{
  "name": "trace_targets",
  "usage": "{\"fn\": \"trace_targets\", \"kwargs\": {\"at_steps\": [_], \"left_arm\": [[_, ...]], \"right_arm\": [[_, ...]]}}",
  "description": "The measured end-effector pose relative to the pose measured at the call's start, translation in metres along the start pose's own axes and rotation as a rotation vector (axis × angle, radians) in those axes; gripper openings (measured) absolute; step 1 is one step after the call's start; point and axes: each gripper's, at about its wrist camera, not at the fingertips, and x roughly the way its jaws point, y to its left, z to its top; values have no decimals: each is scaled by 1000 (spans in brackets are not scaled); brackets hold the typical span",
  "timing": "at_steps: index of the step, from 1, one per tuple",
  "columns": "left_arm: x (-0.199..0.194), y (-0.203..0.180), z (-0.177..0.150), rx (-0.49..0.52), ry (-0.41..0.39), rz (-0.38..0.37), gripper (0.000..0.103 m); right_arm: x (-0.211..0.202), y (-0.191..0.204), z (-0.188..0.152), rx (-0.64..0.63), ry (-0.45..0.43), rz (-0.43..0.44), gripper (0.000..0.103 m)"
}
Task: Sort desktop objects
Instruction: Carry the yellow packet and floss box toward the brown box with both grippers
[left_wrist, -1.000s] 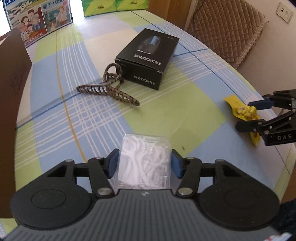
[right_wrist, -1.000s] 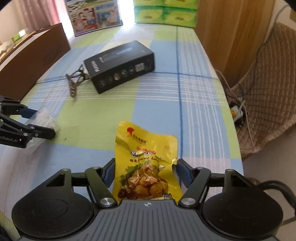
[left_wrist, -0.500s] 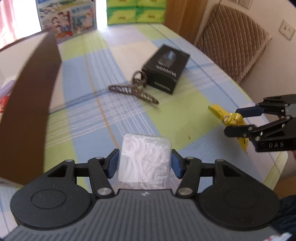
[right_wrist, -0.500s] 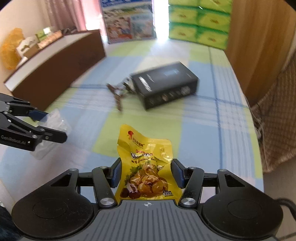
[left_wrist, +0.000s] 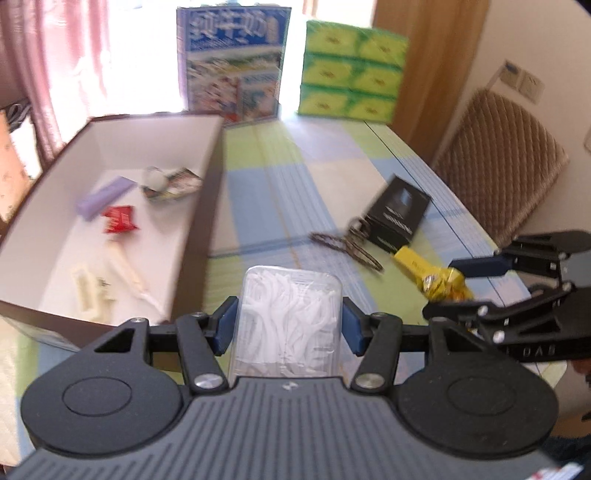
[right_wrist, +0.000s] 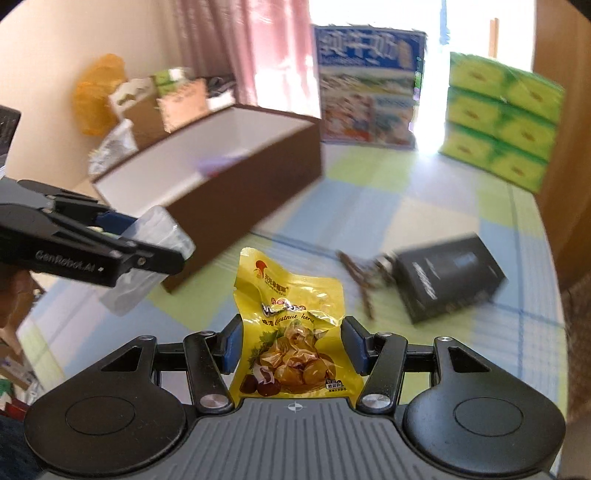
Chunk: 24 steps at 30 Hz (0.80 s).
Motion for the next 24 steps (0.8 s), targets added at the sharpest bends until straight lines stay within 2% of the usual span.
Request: {"fn": "trace_targets", "kwargs": {"at_steps": [5,10,16,24], "left_arm": [[-25,29,7,-29,-58,48,53],[-38,61,14,-52,-80,106,53],[-42,98,25,-70,-101,145,53],[-32,142,46,-76,-101,197,53]], "right_arm": [[10,31,27,-43,-38,65,53],[24,60,54,-81,-75,115,53],[44,88,87,-120,-109,139,53],[84,99,130,-97,-102,134,53]]}}
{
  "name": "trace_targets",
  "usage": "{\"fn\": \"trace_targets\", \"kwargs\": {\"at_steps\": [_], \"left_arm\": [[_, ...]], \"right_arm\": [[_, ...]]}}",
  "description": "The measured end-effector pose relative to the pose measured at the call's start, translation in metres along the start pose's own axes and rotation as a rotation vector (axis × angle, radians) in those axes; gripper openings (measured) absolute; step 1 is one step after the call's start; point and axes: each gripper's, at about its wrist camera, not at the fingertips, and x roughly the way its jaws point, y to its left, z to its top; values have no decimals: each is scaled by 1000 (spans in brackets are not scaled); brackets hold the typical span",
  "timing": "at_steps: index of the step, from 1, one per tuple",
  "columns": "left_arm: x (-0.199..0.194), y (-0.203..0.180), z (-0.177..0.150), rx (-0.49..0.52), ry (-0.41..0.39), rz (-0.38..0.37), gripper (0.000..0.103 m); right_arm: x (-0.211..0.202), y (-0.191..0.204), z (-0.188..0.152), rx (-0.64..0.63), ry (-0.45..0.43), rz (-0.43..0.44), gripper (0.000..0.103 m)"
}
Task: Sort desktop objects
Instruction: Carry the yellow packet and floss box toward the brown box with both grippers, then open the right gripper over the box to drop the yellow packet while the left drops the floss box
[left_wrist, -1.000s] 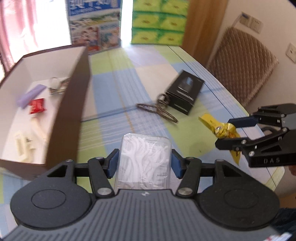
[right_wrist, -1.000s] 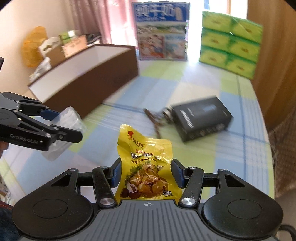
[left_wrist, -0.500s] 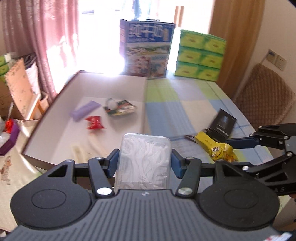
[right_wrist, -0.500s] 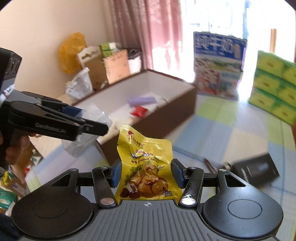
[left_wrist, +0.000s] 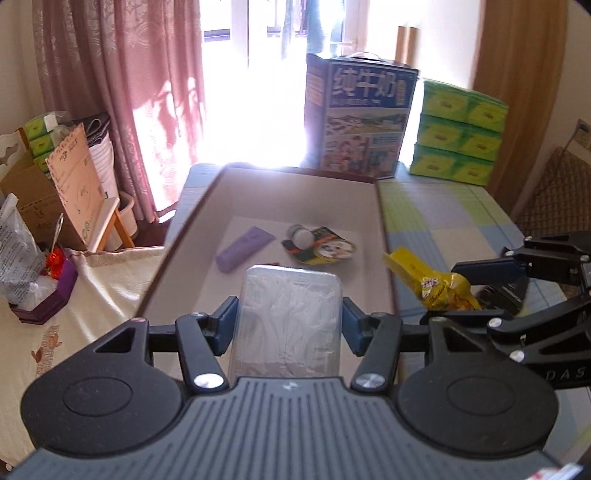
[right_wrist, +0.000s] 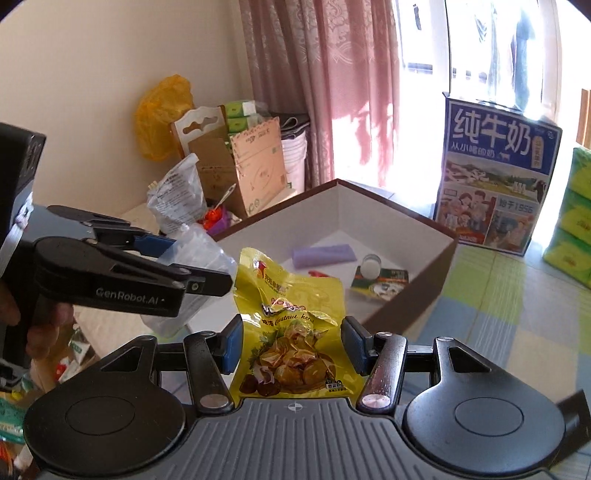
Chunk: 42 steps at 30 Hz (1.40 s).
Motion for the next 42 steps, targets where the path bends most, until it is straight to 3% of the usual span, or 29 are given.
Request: {"fn": "trace_targets", "kwargs": {"at_steps": [10,20,34,40,42], "left_arm": [[32,34,24,-3,7,18,53],[80,51,40,-3,65,6,53],[141,65,38,7,164,-7,53],[155,65,34,19,186,-2,53],[158,64,34,30,190,2,53]], "right_arm": [[44,-9,33,61,20,-24,53],[95,-24,47,131,84,-65,53],[166,-38,30,69,219,-176,53],[172,-39,26,40,209,-167,60],[171,-41,26,30,202,-172,69]]}}
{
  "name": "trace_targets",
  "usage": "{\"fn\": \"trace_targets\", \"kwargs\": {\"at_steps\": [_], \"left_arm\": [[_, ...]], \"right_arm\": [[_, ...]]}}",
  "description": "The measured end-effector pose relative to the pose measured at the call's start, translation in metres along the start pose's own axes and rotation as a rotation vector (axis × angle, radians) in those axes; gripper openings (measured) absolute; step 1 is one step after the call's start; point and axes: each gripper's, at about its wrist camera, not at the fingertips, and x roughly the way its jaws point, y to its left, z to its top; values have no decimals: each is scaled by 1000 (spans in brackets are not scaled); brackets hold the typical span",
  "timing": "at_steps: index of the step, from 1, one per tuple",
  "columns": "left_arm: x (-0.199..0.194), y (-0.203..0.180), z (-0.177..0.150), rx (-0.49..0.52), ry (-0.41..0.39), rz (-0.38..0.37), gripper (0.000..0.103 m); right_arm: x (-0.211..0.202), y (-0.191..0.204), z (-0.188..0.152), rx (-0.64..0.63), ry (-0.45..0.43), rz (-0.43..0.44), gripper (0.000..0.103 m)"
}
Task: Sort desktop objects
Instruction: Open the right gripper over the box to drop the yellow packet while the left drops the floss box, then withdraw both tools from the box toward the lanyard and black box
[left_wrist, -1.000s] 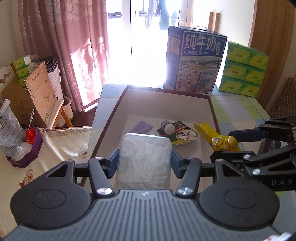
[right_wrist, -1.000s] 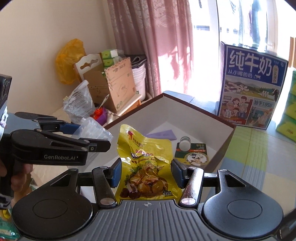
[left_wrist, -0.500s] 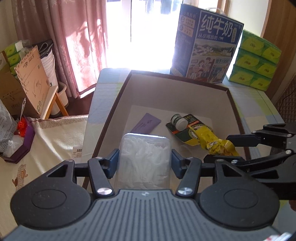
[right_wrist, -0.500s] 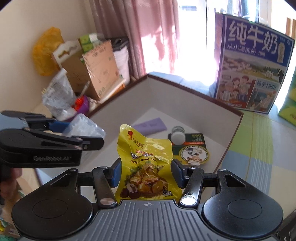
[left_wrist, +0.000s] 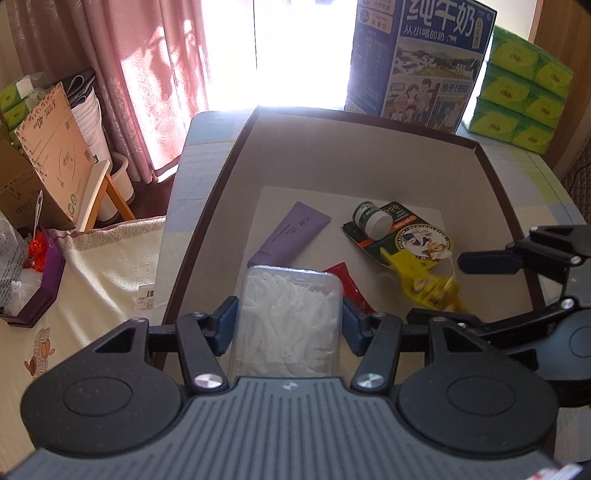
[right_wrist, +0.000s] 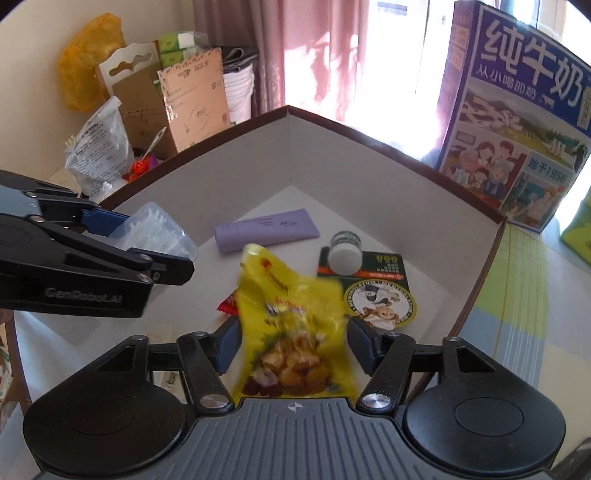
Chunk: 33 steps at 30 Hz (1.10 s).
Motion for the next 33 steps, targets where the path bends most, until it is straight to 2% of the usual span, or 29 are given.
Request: {"fn": "trace_targets", "kwargs": {"at_steps": [9,16,20,33], "left_arm": [[12,-4,4,23,11,9,52],[8,-8,7,42,-21,10,50],[2,-10,8,51,-35,22,55],[-24,-9,2,31,-68,23,62]], "right_arm": [[-8,-7,1,-20,-20,0,81],[-14,-7,-1,-33,-24,8,85],[-19,-6,-1,-23,-32,14,88],[-40,-3,-5,-20,-64,29,90]]}}
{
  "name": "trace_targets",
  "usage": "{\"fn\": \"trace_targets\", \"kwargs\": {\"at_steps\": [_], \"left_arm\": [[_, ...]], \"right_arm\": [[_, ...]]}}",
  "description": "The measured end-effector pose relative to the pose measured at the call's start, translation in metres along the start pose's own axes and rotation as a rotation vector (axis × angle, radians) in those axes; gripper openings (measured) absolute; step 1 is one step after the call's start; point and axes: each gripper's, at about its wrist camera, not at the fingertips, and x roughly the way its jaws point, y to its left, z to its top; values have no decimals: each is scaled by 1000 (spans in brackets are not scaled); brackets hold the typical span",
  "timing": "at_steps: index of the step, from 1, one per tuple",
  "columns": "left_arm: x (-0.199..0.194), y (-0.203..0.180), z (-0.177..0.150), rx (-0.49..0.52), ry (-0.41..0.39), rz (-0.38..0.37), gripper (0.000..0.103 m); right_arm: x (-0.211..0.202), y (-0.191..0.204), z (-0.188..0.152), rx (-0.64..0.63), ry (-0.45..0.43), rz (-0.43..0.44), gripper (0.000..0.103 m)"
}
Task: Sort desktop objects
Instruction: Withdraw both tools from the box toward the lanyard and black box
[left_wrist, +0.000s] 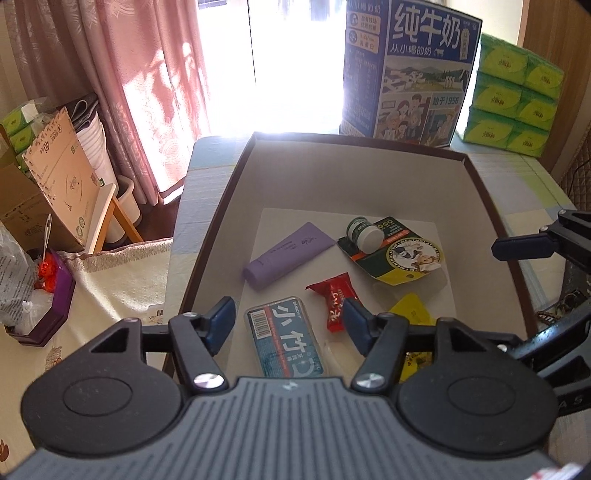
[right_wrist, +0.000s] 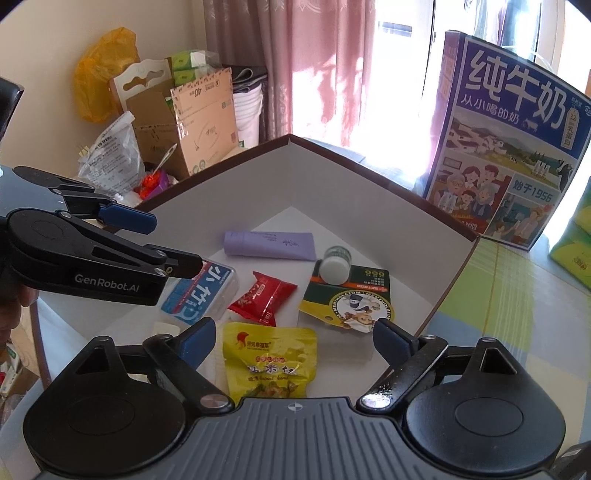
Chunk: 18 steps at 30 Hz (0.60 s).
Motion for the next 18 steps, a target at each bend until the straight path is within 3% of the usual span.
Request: {"fn": "trace_targets", "kwargs": {"at_steps": [18], "left_arm": [[-77,-9,-46,-85,-40,12,72]], "right_arm": [[-66,18,-34,34,-61,52,92]]}}
